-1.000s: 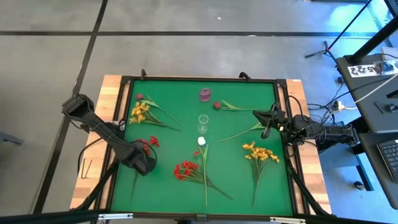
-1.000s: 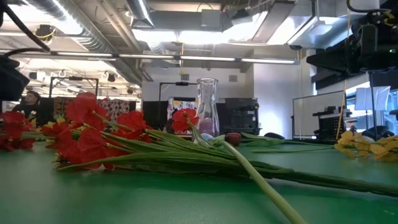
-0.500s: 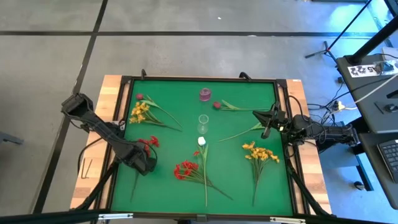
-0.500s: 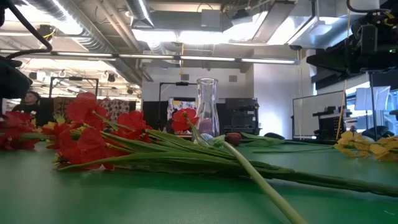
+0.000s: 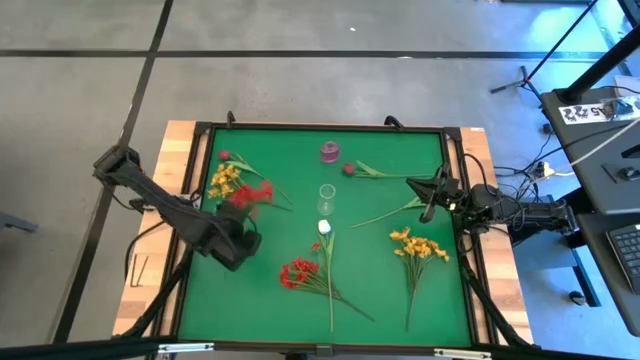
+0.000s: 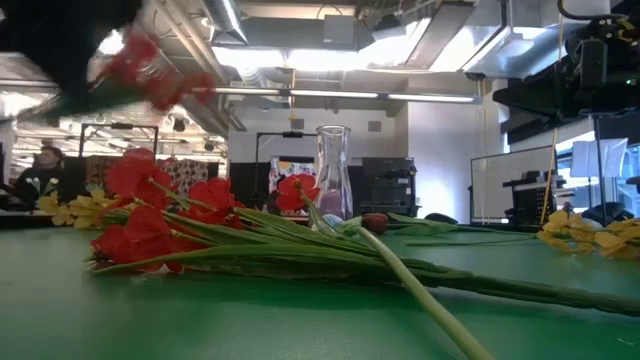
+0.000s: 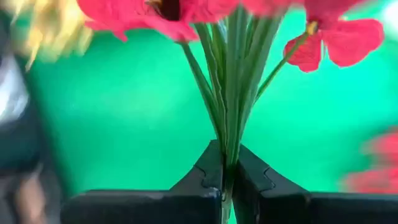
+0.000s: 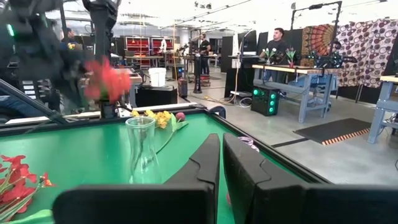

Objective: Sort flowers into vase by color
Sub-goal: Put the left orange flower into the transparent vase

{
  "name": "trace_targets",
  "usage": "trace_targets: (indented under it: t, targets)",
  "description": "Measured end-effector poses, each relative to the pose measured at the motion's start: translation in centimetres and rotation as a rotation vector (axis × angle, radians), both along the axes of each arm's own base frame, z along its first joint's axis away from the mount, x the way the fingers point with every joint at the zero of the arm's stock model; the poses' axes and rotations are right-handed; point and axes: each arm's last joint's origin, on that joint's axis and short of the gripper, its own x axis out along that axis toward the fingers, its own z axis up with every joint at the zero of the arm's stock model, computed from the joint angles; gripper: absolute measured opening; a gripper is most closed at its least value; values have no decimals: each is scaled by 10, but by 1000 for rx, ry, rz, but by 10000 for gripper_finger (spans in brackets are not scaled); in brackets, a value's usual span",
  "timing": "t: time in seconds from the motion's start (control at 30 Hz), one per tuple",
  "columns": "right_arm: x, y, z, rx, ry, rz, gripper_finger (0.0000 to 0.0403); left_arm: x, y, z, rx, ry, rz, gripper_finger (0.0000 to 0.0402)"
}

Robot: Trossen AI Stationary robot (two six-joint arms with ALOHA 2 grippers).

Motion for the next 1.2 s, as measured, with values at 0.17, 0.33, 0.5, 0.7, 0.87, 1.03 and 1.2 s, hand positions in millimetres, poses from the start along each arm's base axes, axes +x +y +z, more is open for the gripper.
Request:
trace_targets:
  t: [0.17, 0.33, 0.5, 0.7, 0.87, 1.03, 1.2]
  targets:
    - [0, 0, 0, 0, 0, 0, 23, 11, 3, 59, 330, -424, -141, 5]
    - [0, 0, 0, 0, 0, 0, 23, 32, 8, 90, 627, -501, -245, 4]
    - [0, 0, 0, 0, 0, 0, 23, 61, 29, 104, 706, -488, -371, 4]
    - [0, 0, 0, 0, 0, 0, 23, 90, 67, 110, 738, -529, -480, 4]
    - [0, 0, 0, 0, 0, 0, 23, 108, 100, 107, 737, -572, -533, 4]
    - [0, 0, 0, 0, 0, -1, 23, 121, 123, 98, 743, -562, -551, 4]
    - [0, 0, 0, 0, 0, 0, 23, 132, 134, 90, 700, -595, -578, 4]
